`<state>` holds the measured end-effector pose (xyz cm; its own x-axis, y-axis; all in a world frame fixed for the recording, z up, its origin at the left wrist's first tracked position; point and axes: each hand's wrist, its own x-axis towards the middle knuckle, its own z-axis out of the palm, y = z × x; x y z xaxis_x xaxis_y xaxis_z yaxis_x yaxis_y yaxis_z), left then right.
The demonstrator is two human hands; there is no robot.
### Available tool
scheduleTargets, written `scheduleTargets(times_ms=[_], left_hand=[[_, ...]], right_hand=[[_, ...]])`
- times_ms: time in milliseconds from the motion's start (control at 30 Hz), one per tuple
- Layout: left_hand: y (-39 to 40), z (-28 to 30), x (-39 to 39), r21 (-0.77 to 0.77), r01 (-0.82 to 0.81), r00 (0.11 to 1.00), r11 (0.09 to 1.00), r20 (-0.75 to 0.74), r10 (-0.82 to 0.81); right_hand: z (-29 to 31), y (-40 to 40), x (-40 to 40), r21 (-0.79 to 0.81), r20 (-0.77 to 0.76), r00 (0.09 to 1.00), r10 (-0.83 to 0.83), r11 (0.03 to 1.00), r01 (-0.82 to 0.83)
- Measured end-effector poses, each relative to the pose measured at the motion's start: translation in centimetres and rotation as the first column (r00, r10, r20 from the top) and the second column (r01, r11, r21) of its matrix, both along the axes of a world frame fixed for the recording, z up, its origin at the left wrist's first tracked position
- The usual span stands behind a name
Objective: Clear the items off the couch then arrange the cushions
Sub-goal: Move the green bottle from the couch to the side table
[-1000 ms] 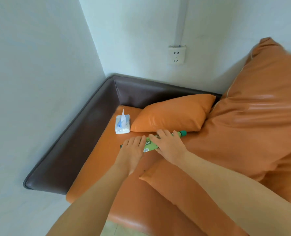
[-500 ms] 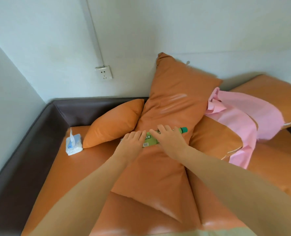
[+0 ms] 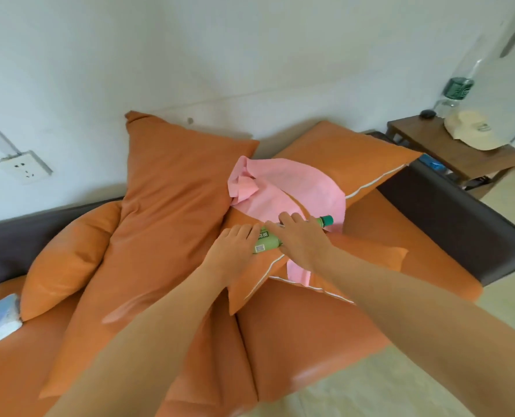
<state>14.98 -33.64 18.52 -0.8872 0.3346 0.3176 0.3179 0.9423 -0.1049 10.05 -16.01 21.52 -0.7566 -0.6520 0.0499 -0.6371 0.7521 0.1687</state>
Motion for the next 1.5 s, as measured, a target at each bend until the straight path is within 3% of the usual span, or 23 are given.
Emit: scheduleTargets(times_ms=[300,633,967,1067,1300,1500], left_hand=[[13.2,0.8,-11.2,-0.064,0.161,0.987,0.985,0.028,-0.159],[24.6,0.8,-23.9,-0.011,0.274,0.960,0.962,0.057,-0.273],[40.0,1.5,-31.8,-0.024,0.203,0.975,0.979,0.097,-0.200],[45.7,2.0,-33.3,0.041,0.127,0.973,0.991,0.191,-0.132],[55.8,3.2,-39.0,0.133,0.035,0.986,0.991,0.156,-0.056],[60.6,3.7,-45.2,0.118,0.024,0.985,0.993,0.168,-0.044]], right_hand=[[0.4,13.8,-7.8,0.035,0.039,0.987,-0.156,0.987,0.154],[1.3,25.4,-18.4,0.085,0.034,0.959,-0.280,0.957,0.276],[0.5,40.2,-27.5,0.083,-0.020,0.959,-0.281,0.956,0.282],[0.9,45.2,-30.0,0.077,-0.047,0.970,-0.239,0.967,0.242],[2.9,55.0,-36.3,0.110,-0.085,0.978,-0.189,0.974,0.198],[2.4,59.6,-42.9,0.120,-0.143,0.976,-0.166,0.976,0.183]])
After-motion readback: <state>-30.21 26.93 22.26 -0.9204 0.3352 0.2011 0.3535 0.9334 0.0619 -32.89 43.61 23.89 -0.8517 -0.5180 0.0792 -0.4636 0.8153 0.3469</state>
